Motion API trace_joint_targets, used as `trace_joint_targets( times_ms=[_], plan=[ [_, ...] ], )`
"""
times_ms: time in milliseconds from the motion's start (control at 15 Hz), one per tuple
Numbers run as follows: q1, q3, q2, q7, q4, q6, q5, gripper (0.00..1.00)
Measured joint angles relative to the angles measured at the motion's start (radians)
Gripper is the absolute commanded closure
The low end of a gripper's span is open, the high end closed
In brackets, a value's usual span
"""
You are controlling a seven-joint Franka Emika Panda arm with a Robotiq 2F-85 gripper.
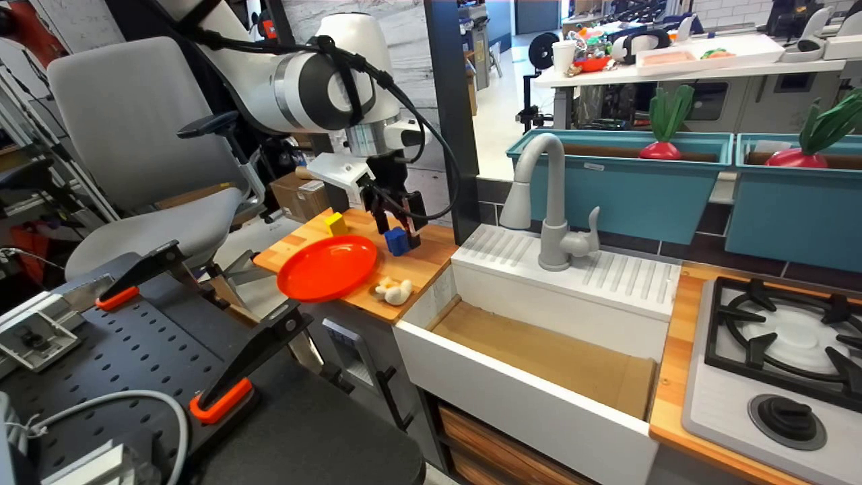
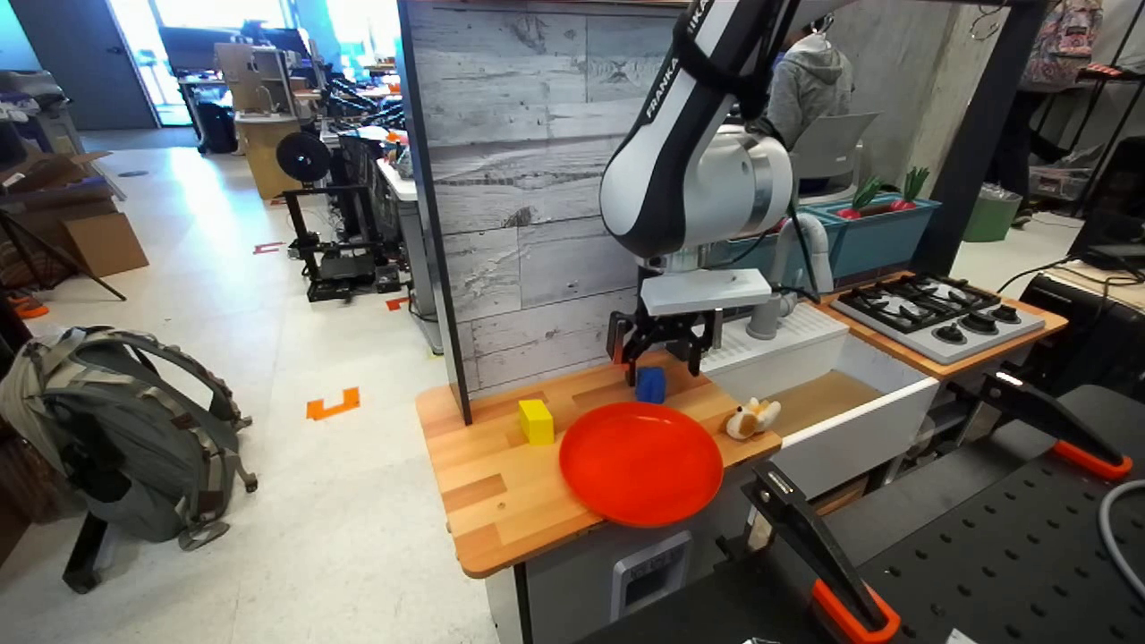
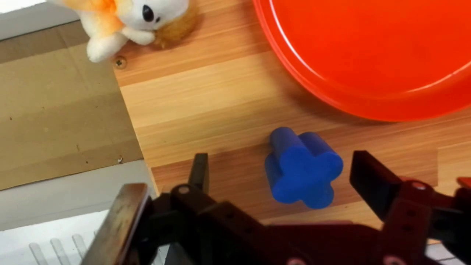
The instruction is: Put the blue block on the orange plate
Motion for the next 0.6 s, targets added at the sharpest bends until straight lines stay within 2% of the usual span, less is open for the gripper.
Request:
trace_joint_targets(
  times_ms=[133, 467, 600],
  plan=[
    [0.010, -0.005, 0.000, 0.000, 0.002, -0.021, 0.000, 0.50],
    [0.018, -0.005, -0.003, 0.000, 0.025, -0.043, 0.000, 0.84],
    [0.019, -0.005, -0.006, 0.000, 0.037, -0.044, 0.000, 0.84]
  ],
)
